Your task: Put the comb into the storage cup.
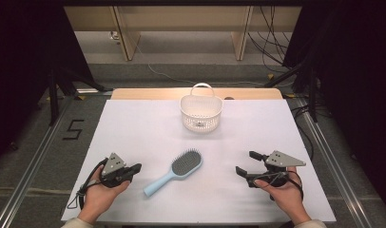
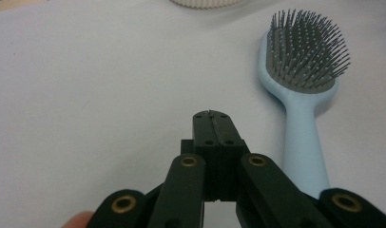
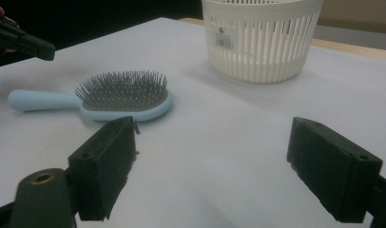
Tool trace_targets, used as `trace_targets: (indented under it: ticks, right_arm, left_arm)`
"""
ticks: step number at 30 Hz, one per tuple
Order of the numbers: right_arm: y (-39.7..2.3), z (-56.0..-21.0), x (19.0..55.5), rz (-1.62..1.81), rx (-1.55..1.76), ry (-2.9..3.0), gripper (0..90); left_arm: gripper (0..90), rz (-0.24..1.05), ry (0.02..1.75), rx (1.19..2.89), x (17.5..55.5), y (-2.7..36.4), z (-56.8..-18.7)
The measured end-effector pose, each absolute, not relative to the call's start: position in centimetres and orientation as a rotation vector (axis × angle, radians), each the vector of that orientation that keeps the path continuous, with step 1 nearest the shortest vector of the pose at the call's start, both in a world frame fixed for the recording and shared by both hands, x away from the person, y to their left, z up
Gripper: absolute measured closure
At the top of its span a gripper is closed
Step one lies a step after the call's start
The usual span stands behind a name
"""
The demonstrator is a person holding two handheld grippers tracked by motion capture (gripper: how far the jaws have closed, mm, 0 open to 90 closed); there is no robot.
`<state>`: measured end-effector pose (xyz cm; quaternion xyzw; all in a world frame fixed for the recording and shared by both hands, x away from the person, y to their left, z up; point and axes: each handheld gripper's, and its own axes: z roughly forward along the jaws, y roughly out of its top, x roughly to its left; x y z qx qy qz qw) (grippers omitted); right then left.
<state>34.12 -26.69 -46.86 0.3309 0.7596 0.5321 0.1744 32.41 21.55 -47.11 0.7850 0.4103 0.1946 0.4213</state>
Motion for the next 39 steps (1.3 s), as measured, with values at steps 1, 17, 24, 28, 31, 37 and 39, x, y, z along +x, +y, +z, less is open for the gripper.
trace_targets:
  ticks: [1, 17, 24, 28, 31, 37, 39]
  right_arm:
    - [-26.7, -46.9, 34.1, 1.509, 0.938, 2.153, 17.6]
    - [-26.7, -47.0, 34.3, 1.497, 0.945, 2.155, 17.6]
    - [-26.7, -47.0, 34.3, 1.497, 0.945, 2.152, 17.6]
    - [-26.7, -47.0, 34.3, 1.498, 0.945, 2.154, 17.6]
    - [-26.8, -47.0, 34.3, 1.498, 0.946, 2.153, 17.6]
    - [-26.8, -47.0, 34.3, 1.497, 0.949, 2.155, 17.6]
    - [-26.8, -47.0, 34.3, 1.498, 0.949, 2.155, 17.7]
  left_arm:
    - [89.7, 0.487, 1.034, 1.973, 32.4, 21.5, -47.2]
    - [89.6, 0.42, 1.009, 2.084, 33.4, 18.3, -47.1]
    - [63.9, 0.372, 0.966, 2.163, 33.7, 17.3, -46.6]
    - [29.6, 0.295, 1.005, 2.247, 33.9, 16.2, -46.8]
    - [17.5, 0.304, 1.011, 2.288, 34.1, 15.5, -46.8]
    - [14.4, 0.29, 0.956, 2.383, 35.3, 13.9, -46.6]
    - [14.4, 0.289, 0.945, 2.393, 35.4, 13.6, -46.6]
